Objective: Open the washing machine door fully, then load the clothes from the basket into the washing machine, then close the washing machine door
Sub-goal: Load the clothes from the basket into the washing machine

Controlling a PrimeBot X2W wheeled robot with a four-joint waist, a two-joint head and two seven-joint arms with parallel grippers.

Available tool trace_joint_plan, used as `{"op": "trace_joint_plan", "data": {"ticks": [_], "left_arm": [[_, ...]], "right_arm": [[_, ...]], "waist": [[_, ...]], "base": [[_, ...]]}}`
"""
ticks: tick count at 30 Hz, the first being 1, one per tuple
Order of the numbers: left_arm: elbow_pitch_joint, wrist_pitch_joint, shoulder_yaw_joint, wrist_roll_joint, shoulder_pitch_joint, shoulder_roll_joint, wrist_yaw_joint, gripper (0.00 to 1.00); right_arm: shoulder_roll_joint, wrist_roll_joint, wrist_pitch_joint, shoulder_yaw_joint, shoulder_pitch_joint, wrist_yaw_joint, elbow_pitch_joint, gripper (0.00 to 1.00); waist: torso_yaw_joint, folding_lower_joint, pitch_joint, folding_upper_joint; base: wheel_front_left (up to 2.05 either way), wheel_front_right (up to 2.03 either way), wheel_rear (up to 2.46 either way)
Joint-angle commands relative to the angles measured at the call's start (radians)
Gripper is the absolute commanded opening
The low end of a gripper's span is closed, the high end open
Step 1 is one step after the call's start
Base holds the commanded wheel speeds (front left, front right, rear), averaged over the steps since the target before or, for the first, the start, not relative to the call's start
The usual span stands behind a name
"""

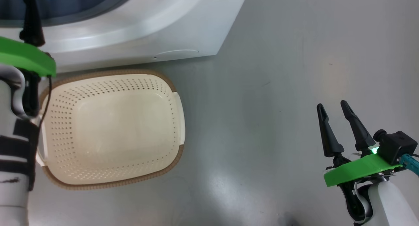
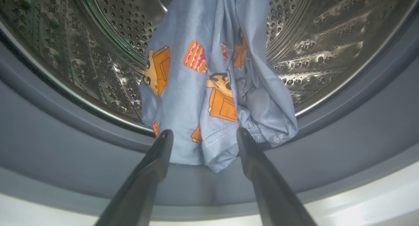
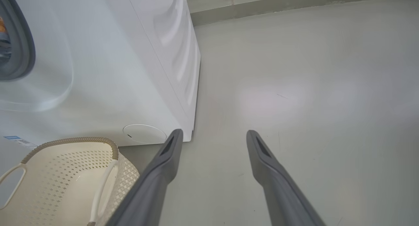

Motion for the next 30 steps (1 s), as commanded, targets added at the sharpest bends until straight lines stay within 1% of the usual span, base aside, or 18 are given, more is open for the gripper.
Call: {"op": "trace_joint_plan", "data": {"ticks": [1,7,16,17,18,19,20,21,27,30], "left_arm": [[0.005,-0.005,0.011,-0.009,-0.035,0.056,-0.002,1.0],[0.108,-0.005,-0.008,-0.022,-0.122,0.079,-0.002,1.0],[0.236,-0.005,-0.063,-0.036,-0.203,0.101,-0.002,1.0],[0.247,-0.005,-0.073,-0.042,-0.211,0.103,-0.002,0.97],[0.258,-0.005,-0.081,-0.048,-0.22,0.106,-0.002,0.73],[0.269,-0.005,-0.089,-0.053,-0.228,0.109,-0.002,0.4],[0.28,-0.005,-0.095,-0.06,-0.237,0.112,-0.002,0.25],[0.291,-0.005,-0.106,-0.063,-0.246,0.116,-0.002,0.0],[0.339,-0.005,-0.158,-0.086,-0.302,0.137,-0.002,0.0],[0.333,-0.005,-0.169,-0.095,-0.34,0.148,-0.002,0.0]], "right_arm": [[0.001,0.0,-0.012,0.027,-0.001,0.003,-0.021,1.0],[0.006,0.001,-0.012,0.037,-0.009,0.003,-0.018,1.0],[0.019,0.003,-0.012,0.06,-0.01,0.003,-0.017,1.0],[0.021,0.004,-0.012,0.062,-0.01,0.003,-0.017,1.0],[0.022,0.005,-0.012,0.064,-0.01,0.003,-0.017,1.0],[0.024,0.005,-0.012,0.066,-0.011,0.003,-0.017,1.0],[0.025,0.006,-0.012,0.068,-0.011,0.003,-0.016,1.0],[0.027,0.007,-0.012,0.07,-0.011,0.003,-0.016,1.0],[0.038,0.009,-0.012,0.084,-0.015,0.003,-0.013,1.0],[0.042,0.012,-0.012,0.089,-0.018,0.003,-0.014,1.0]], "waist": [[-0.012,0.0,0.012,-0.0001],[-0.031,0.0,0.022,-0.0001],[-0.065,0.0,0.023,-0.0001],[-0.069,0.0,0.023,-0.0001],[-0.073,0.0,0.024,-0.0001],[-0.077,0.0,0.024,-0.0001],[-0.082,0.0,0.025,-0.0001],[-0.086,0.0,0.025,-0.0001],[-0.116,0.0,0.031,-0.0001],[-0.128,0.0,0.039,-0.0001]], "base": [[0.0,0.0,0.0],[0.0,0.0,0.0],[0.0,0.0,0.0],[0.0,0.0,0.0],[0.0,0.0,0.0],[0.0,0.0,0.0],[0.0,0.0,0.0],[0.0,0.0,0.0],[0.0,0.0,0.0],[0.0,0.0,0.0]]}}
